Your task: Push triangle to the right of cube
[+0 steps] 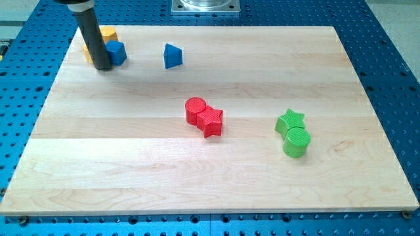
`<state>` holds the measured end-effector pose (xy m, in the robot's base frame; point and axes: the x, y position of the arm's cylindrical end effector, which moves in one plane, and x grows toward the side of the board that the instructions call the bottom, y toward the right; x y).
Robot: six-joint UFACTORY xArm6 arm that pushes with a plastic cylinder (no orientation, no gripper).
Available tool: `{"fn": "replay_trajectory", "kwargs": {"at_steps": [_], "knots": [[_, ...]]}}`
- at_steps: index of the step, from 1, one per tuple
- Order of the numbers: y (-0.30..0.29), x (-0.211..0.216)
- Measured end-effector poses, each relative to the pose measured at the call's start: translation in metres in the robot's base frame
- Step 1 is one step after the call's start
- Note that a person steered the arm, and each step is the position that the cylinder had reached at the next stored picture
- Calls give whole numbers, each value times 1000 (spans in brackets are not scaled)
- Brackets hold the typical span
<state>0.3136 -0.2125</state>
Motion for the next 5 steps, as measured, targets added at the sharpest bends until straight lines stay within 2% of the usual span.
{"fn": "replay_trajectory", "kwargs": {"at_steps": [1, 2, 3, 4, 5], "knots": [[1, 6], [65, 43], [153, 41], [202, 30], [154, 18]]}}
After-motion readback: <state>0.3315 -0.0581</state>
